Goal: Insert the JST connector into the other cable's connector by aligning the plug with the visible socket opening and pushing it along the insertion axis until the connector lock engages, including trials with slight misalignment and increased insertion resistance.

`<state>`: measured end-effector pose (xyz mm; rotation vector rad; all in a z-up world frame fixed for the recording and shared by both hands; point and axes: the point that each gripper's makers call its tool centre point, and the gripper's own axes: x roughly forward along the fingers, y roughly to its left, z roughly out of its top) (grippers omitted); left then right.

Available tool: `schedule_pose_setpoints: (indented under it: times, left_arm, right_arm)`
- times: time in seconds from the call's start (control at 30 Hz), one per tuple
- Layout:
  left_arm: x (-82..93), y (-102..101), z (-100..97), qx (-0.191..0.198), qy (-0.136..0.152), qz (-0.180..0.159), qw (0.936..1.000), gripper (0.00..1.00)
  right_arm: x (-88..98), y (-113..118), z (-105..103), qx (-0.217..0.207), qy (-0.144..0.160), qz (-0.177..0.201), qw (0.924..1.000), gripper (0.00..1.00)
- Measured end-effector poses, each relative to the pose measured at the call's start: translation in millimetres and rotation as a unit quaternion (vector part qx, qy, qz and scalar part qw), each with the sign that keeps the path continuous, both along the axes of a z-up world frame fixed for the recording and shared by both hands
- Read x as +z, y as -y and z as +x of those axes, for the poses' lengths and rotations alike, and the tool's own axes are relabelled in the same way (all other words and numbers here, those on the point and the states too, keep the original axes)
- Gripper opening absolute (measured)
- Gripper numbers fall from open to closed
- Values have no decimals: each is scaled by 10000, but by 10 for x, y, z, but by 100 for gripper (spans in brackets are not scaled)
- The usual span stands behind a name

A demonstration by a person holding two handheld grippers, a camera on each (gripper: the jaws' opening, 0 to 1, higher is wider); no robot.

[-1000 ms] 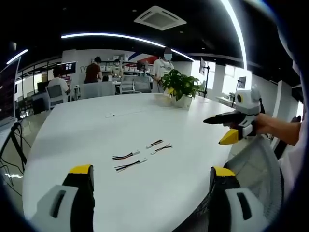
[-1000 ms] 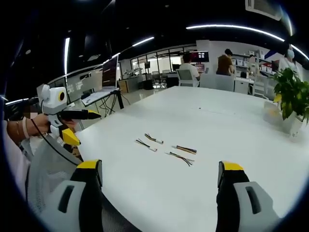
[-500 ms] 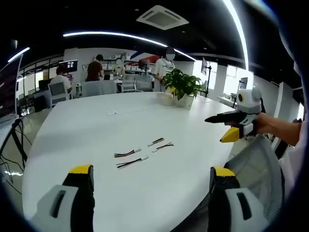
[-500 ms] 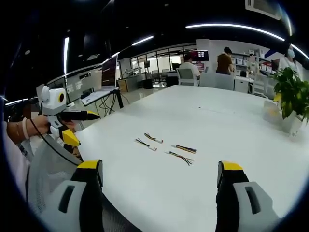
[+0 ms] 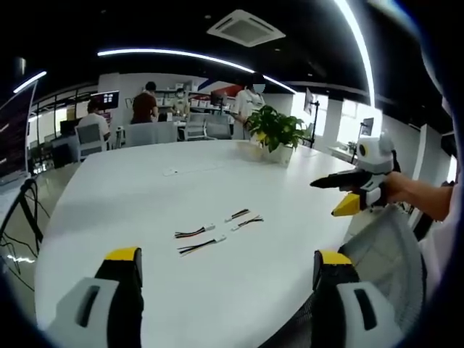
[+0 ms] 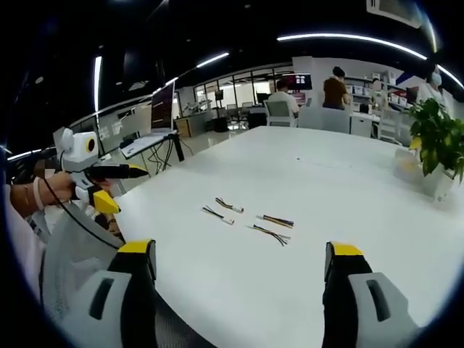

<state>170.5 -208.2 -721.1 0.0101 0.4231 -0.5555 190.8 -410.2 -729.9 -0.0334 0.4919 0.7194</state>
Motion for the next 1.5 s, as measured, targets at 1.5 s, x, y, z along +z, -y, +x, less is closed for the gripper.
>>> schedule_pose_setpoints:
  times: [1.5]
  left_arm:
    - [150, -120, 162, 49, 183, 167, 9997, 96]
  right_arm:
    - [-29, 3, 37, 246, -32, -198, 9995, 90]
